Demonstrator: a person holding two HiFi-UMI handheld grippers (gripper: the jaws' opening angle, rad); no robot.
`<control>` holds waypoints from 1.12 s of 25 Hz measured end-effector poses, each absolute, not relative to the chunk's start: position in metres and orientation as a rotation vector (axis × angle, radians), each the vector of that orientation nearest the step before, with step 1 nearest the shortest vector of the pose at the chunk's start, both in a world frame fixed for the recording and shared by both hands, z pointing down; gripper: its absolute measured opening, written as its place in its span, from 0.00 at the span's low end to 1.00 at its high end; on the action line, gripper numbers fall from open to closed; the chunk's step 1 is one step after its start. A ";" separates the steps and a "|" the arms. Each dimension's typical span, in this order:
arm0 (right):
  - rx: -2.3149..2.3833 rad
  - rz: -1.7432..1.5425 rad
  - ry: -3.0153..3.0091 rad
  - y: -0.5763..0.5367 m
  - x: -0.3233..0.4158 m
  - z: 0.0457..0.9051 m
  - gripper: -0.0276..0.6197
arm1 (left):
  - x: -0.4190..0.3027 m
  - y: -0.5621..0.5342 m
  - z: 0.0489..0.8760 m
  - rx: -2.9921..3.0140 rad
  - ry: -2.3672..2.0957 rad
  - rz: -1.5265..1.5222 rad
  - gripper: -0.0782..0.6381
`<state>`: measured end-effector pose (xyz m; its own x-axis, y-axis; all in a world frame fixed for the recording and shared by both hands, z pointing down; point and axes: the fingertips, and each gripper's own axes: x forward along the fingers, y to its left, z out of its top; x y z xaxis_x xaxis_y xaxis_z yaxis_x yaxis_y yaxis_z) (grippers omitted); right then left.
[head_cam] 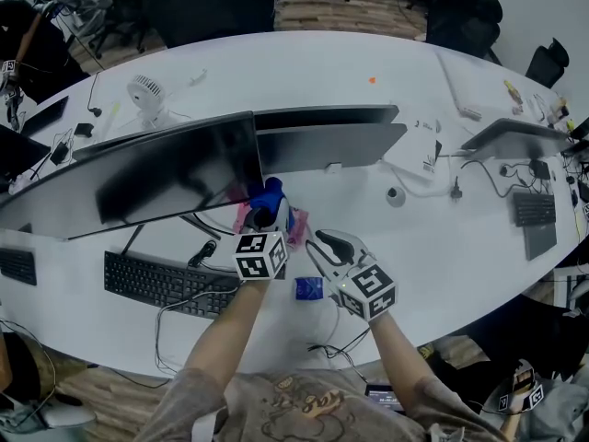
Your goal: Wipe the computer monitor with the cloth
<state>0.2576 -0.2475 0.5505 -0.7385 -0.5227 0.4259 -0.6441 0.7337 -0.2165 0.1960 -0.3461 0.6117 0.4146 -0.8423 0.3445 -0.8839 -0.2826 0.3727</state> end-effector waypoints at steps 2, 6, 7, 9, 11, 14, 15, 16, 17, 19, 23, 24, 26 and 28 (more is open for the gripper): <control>0.901 0.501 -2.602 -0.247 0.256 0.549 0.19 | 0.195 -0.346 0.609 2.169 -1.467 0.106 0.18; 0.902 0.494 -2.609 -0.245 0.255 0.545 0.19 | 0.194 -0.346 0.600 2.182 -1.478 0.101 0.18; 0.902 0.492 -2.611 -0.244 0.255 0.544 0.19 | 0.194 -0.346 0.597 2.185 -1.480 0.099 0.18; 0.904 0.486 -2.615 -0.243 0.254 0.541 0.19 | 0.194 -0.345 0.592 2.192 -1.484 0.095 0.18; 0.907 0.480 -2.619 -0.242 0.254 0.539 0.19 | 0.193 -0.346 0.586 2.201 -1.488 0.091 0.18; 0.909 0.472 -2.626 -0.240 0.253 0.535 0.19 | 0.193 -0.346 0.577 2.215 -1.495 0.083 0.18; 0.909 0.467 -2.628 -0.239 0.253 0.534 0.19 | 0.193 -0.346 0.573 2.220 -1.498 0.079 0.18; 0.909 0.463 -2.631 -0.239 0.253 0.532 0.19 | 0.193 -0.347 0.569 2.226 -1.501 0.074 0.18; 0.908 0.459 -2.634 -0.238 0.253 0.531 0.19 | 0.194 -0.347 0.565 2.232 -1.505 0.071 0.18; 0.908 0.451 -2.639 -0.235 0.252 0.527 0.19 | 0.193 -0.347 0.557 2.244 -1.512 0.064 0.18; 0.909 0.436 -2.652 -0.232 0.251 0.521 0.19 | 0.194 -0.346 0.541 2.263 -1.529 0.048 0.18; 0.909 0.431 -2.654 -0.231 0.251 0.520 0.19 | 0.194 -0.346 0.537 2.268 -1.532 0.042 0.18; 0.910 0.421 -2.659 -0.229 0.251 0.517 0.19 | 0.194 -0.346 0.529 2.278 -1.536 0.027 0.18; 0.912 0.414 -2.663 -0.227 0.251 0.515 0.19 | 0.194 -0.346 0.518 2.294 -1.540 0.009 0.18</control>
